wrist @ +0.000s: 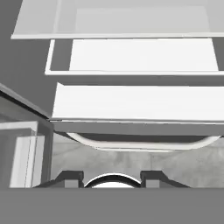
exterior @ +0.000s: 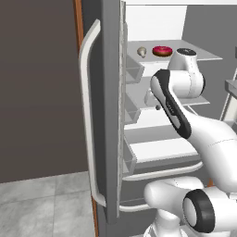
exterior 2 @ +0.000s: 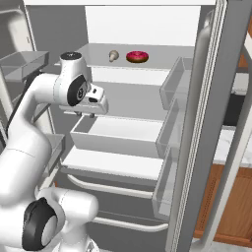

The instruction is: Pick mushroom from the fridge and place it on the plate on the counter.

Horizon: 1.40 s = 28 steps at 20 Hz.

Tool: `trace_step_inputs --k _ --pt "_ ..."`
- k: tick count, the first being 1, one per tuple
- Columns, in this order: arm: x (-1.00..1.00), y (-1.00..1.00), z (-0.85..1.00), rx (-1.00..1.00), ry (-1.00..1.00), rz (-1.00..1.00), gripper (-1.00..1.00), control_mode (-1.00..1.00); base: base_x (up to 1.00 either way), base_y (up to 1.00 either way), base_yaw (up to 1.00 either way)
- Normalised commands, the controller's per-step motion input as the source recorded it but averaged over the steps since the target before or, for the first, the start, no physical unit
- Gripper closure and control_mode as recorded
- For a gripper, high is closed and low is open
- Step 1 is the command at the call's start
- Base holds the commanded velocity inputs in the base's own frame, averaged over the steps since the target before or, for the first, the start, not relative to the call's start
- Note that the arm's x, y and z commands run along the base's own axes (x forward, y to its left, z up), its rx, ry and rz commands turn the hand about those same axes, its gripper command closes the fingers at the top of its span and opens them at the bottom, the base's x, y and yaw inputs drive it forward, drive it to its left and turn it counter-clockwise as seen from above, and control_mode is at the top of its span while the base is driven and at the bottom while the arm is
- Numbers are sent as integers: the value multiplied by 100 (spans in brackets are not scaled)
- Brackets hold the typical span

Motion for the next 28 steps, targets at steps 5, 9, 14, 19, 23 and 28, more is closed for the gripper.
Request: trace_step_inputs --k 5,9,14,19,23,28 --pt "-2 0 1 -2 -9 0 -100 -100 0 0 0" --pt "-9 -1 19 -6 -28 -6 -100 -100 0 0 0" --pt "-3 0 57 0 -38 -9 -100 -100 0 0 0" --pt "1 0 79 0 -24 -3 -100 -100 0 0 0" --pt "6 0 53 0 -21 0 -100 -100 0 0 0" --pt "9 -1 32 0 -10 0 -100 -100 0 0 0"
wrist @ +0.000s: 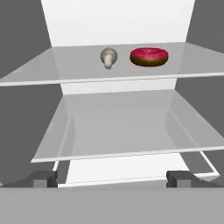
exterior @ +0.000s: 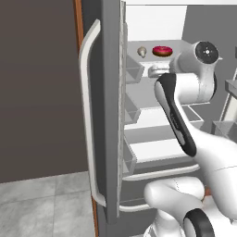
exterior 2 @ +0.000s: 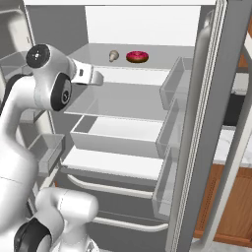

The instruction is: Pick mushroom from the fridge and place it on the plate on the counter.

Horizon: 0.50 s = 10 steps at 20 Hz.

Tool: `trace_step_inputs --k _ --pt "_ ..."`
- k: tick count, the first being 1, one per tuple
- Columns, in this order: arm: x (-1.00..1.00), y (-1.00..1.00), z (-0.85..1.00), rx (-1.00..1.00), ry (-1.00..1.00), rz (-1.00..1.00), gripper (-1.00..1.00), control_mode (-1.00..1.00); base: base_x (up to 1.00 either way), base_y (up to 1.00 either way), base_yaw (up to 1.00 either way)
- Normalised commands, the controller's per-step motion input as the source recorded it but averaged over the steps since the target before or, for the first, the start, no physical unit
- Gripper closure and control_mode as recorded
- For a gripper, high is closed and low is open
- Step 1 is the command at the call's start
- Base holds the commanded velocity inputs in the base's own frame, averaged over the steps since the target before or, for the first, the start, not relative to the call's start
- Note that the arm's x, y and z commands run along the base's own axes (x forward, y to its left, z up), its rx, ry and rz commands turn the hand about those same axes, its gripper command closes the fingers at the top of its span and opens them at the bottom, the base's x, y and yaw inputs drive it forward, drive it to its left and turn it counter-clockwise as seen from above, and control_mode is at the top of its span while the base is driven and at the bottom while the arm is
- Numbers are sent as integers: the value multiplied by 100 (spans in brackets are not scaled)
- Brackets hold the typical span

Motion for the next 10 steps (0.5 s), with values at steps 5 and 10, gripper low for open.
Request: trace_step_inputs --k 5,10 --pt "32 -13 9 2 -6 0 -100 -100 0 0 0" --pt "14 -4 42 0 -16 0 -100 -100 0 0 0"
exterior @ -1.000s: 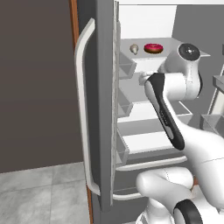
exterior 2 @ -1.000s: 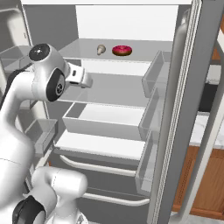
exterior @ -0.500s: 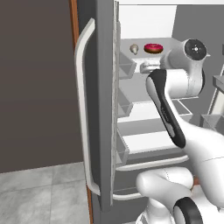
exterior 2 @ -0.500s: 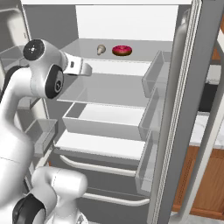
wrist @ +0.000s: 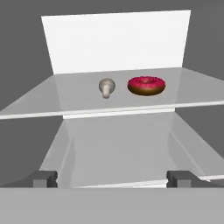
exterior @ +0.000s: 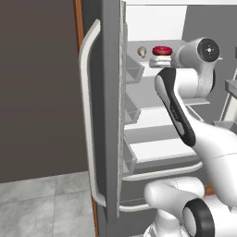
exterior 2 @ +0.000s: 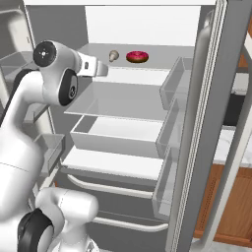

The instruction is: Pick mushroom from the fridge and place it on the plate on the counter.

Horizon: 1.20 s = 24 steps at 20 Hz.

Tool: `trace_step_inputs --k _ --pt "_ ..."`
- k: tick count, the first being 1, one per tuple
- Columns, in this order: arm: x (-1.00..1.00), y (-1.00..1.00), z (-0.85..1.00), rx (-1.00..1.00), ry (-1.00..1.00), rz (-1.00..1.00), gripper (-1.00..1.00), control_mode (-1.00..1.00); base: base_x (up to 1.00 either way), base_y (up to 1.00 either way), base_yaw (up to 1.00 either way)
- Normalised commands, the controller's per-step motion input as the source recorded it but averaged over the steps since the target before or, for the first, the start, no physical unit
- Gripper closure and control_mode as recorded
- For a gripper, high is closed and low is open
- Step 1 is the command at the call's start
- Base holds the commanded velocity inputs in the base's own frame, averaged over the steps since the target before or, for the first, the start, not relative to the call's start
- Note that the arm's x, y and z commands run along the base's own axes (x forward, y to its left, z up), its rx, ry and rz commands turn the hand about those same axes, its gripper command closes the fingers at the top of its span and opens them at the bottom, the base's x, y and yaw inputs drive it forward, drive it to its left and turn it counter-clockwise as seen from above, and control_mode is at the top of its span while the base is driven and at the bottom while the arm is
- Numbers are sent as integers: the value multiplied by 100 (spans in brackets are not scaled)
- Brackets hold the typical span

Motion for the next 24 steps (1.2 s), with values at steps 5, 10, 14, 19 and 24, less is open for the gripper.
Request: trace_step_inputs --k 5,10,14,19,24 --pt "32 0 47 0 -7 0 -100 -100 0 0 0" --pt "49 0 12 0 4 0 -100 -100 0 0 0" --pt "43 0 0 0 10 0 -100 -100 0 0 0" --pt "45 0 -4 0 12 0 -100 -100 0 0 0" --pt "44 0 -20 0 4 0 -100 -100 0 0 0"
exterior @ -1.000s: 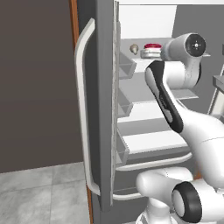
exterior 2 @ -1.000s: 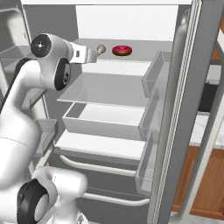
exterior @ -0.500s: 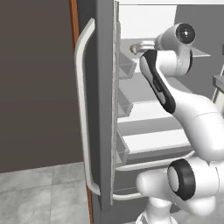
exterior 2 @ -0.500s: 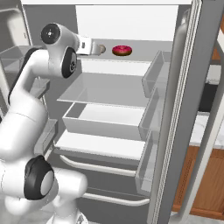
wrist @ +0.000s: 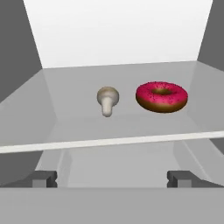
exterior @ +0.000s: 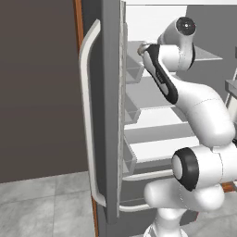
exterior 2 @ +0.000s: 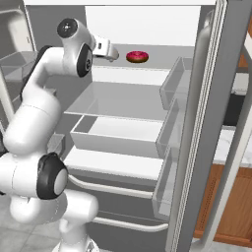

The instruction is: Pick mushroom from the fridge and place it on the plate on the counter.

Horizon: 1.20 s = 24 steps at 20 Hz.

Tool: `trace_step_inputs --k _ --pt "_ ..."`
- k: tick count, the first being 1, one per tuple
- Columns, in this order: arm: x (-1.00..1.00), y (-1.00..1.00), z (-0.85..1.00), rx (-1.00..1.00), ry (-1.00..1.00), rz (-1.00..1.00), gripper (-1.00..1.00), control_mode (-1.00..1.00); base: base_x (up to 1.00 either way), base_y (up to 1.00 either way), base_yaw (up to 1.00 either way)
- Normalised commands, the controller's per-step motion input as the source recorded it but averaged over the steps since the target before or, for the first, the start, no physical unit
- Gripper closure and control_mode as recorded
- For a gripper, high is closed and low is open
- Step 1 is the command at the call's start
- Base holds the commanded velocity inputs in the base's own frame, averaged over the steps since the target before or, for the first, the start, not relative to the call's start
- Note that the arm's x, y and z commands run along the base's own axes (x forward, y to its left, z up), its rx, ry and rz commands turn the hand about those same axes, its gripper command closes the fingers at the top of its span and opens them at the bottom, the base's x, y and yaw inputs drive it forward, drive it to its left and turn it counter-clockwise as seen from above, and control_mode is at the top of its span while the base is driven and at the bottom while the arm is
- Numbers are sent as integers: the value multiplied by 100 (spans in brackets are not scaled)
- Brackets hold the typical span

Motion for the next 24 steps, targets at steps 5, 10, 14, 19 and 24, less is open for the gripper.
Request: trace_step_inputs --k 5,10,14,19,24 --pt "29 0 -20 0 0 0 -100 -100 0 0 0" --pt "32 0 -7 0 0 0 -100 -100 0 0 0" --pt "49 0 0 0 3 0 -100 -100 0 0 0" --pt "53 2 0 0 6 0 -100 -100 0 0 0" --pt "53 0 0 0 5 0 -100 -100 0 0 0"
